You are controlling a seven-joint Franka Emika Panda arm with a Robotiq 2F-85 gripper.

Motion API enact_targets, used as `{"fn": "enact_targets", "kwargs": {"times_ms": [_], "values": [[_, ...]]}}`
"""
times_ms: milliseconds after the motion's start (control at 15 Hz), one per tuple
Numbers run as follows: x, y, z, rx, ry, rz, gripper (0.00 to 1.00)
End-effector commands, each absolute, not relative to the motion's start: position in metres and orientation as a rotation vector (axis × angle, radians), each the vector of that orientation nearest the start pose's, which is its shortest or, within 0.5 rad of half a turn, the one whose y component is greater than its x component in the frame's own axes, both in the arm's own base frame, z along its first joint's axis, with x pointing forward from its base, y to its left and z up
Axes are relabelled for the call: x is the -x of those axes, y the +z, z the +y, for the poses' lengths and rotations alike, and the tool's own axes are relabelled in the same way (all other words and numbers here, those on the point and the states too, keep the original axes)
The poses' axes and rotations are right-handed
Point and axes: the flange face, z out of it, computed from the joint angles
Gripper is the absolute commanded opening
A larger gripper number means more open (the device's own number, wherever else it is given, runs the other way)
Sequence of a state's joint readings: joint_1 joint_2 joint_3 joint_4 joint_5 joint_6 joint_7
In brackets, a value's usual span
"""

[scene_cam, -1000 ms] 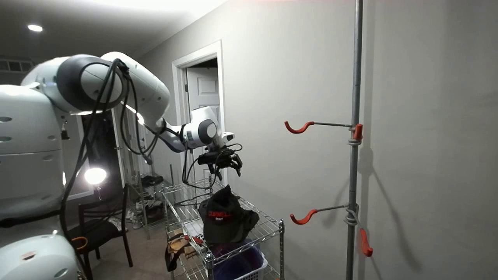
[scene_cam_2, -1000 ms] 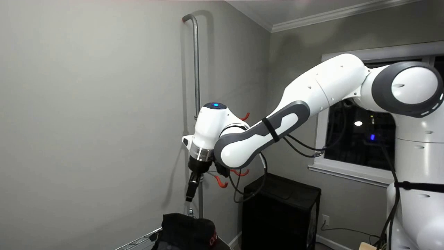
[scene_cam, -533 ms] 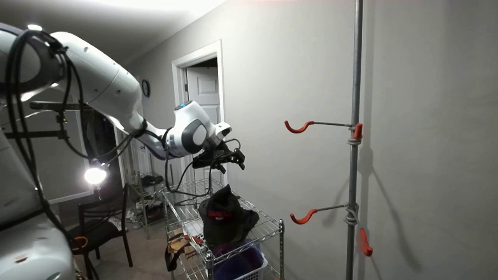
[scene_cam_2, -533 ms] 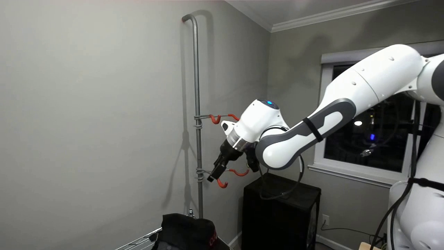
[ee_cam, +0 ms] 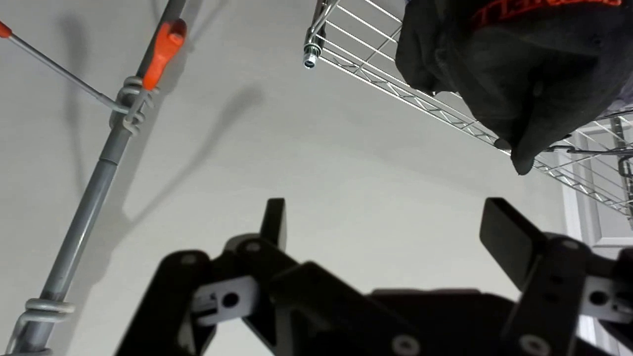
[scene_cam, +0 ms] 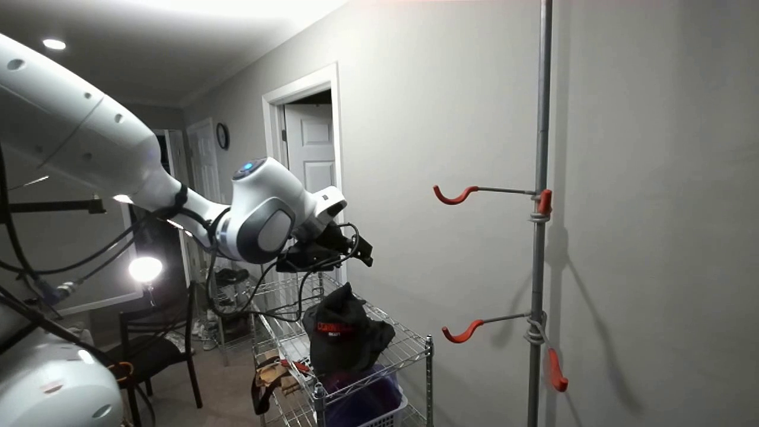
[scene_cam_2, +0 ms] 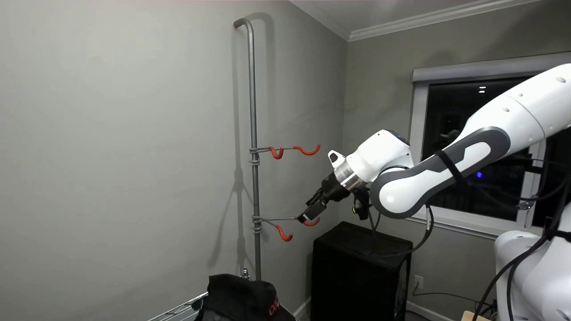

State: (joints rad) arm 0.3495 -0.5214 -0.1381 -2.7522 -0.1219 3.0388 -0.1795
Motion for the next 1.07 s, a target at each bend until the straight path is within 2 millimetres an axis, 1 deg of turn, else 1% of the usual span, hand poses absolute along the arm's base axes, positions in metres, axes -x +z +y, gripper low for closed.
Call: {"fn": "enact_targets", "kwargs": {"times_ms": [0, 67, 267, 333, 533, 1000], "values": [[-0.381, 0.465, 0.074, 2.743, -1.199, -0.730, 1.00], [-0.388, 0.470, 0.072, 2.741, -1.191, -0.736, 1.00], [-0.388, 0.471, 0.064, 2.730, -1.194, -0.744, 1.00], [-0.390, 0.469, 0.068, 2.750, -1.206, -0.712, 1.00], [-0.391, 0.469, 0.065, 2.746, -1.206, -0.712, 1.00], [-0.391, 0.469, 0.065, 2.745, -1.206, -0.713, 1.00]]}}
